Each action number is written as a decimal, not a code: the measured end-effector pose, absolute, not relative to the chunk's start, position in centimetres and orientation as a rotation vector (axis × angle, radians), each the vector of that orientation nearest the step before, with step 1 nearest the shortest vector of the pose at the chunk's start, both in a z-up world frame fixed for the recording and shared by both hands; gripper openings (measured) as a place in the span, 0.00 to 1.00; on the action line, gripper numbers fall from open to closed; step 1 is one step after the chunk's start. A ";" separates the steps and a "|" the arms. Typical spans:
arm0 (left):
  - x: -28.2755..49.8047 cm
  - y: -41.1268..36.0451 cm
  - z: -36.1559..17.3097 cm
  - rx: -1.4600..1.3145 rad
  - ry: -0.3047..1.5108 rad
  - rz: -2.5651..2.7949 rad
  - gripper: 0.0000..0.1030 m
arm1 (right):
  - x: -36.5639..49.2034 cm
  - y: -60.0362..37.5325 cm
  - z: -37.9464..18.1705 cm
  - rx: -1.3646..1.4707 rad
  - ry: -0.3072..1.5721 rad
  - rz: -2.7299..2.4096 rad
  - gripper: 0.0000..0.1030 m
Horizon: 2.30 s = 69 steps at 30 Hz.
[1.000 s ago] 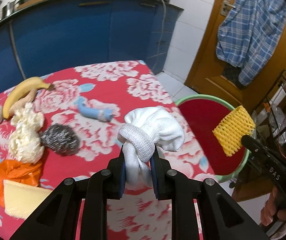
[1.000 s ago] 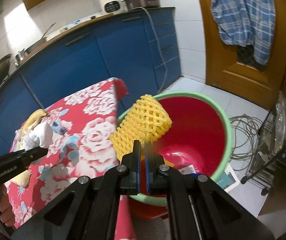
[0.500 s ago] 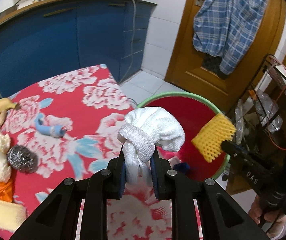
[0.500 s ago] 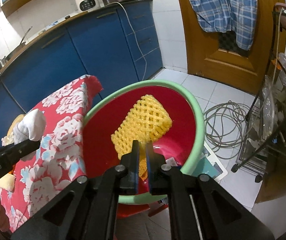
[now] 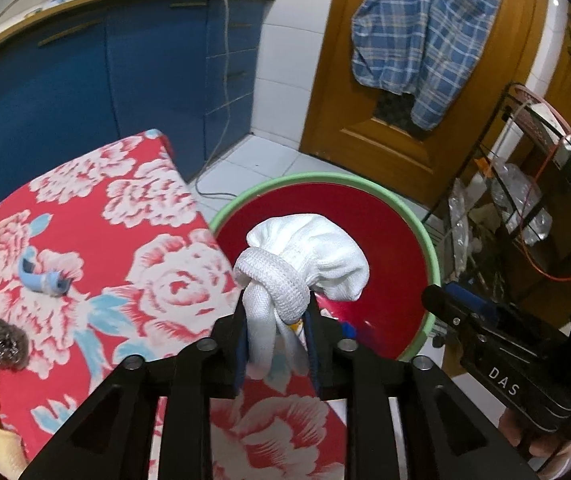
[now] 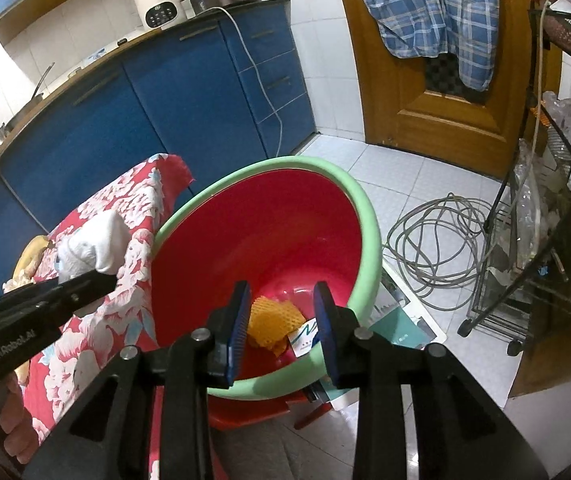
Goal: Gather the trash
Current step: 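Carry the net into the red bucket and open the right tool while the left drops the socks in, then move the left tool to the crumpled white paper while the right tool approaches the blue-handled brush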
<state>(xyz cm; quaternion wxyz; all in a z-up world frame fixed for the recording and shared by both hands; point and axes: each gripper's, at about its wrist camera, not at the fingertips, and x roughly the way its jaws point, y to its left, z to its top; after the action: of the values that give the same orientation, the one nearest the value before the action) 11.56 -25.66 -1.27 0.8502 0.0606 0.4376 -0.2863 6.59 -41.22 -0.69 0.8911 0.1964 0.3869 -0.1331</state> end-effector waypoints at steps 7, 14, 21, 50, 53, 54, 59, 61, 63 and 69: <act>11.1 -25.3 -0.7 0.118 0.899 -0.608 0.50 | 6.0 -41.2 -0.2 0.410 0.794 -0.283 0.33; 10.8 -22.8 -0.1 0.078 0.897 -0.565 0.50 | 5.8 -39.8 0.8 0.391 0.783 -0.249 0.33; 10.5 -19.1 0.4 0.052 0.887 -0.491 0.50 | 6.1 -37.4 1.8 0.366 0.776 -0.186 0.34; 13.9 -2.0 0.8 -0.080 0.852 -0.122 0.50 | 15.8 -24.1 1.9 0.218 0.871 0.100 0.36; 14.4 -0.7 0.4 -0.082 0.854 -0.071 0.53 | 17.3 -22.5 1.6 0.192 0.891 0.131 0.38; 14.6 -0.3 0.2 -0.087 0.857 -0.064 0.57 | 17.8 -22.0 1.5 0.181 0.896 0.138 0.39; 15.5 1.0 -0.7 -0.118 0.877 -0.040 0.60 | 20.0 -19.7 1.1 0.130 0.909 0.177 0.39; 15.9 1.3 -1.1 -0.129 0.892 -0.041 0.61 | 21.0 -18.9 0.8 0.111 0.913 0.194 0.40; 16.4 1.3 -1.6 -0.137 0.914 -0.047 0.64 | 22.0 -18.3 0.4 0.094 0.926 0.203 0.40; 17.5 1.5 -2.9 -0.172 0.952 -0.052 0.64 | 24.4 -17.1 -1.0 0.022 0.968 0.205 0.40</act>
<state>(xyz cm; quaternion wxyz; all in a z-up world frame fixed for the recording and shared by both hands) 17.46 1.49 -2.94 0.8849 -0.0826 0.4578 -0.0249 24.43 -17.10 -1.03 0.8801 0.0103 0.4643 0.0983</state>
